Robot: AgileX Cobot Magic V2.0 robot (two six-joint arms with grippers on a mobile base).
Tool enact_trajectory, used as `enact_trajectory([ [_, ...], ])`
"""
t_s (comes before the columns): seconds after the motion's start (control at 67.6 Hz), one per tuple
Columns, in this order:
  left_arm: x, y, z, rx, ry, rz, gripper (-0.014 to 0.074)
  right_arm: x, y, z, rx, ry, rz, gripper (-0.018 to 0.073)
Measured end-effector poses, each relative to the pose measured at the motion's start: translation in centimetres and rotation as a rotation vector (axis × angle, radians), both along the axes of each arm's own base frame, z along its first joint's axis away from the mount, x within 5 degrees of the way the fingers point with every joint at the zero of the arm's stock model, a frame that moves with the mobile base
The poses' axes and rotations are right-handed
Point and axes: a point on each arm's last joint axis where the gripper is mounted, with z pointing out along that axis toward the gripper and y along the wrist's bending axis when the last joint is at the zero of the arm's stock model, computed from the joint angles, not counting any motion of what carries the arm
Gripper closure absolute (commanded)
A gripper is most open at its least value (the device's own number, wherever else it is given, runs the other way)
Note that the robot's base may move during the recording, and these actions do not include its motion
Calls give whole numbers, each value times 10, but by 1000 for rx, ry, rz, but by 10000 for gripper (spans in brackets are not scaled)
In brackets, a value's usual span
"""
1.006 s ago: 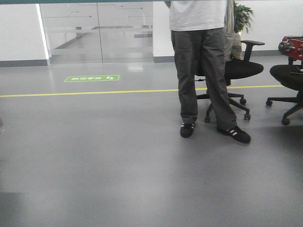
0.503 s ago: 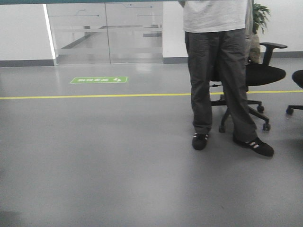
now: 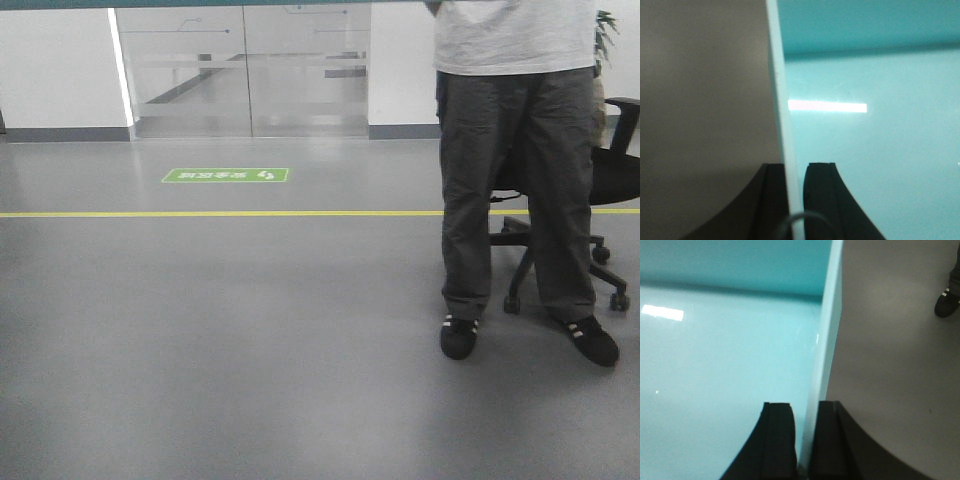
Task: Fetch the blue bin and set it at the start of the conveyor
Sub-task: 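Carry the teal bin in both grippers, driving toward the red conveyor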
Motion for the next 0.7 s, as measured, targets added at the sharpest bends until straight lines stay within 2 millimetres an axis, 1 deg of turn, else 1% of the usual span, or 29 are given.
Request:
enact_trajectory([
  [0.695,0,0,0,4,-1,1,708,1,0,1,4,-10,-1,712],
])
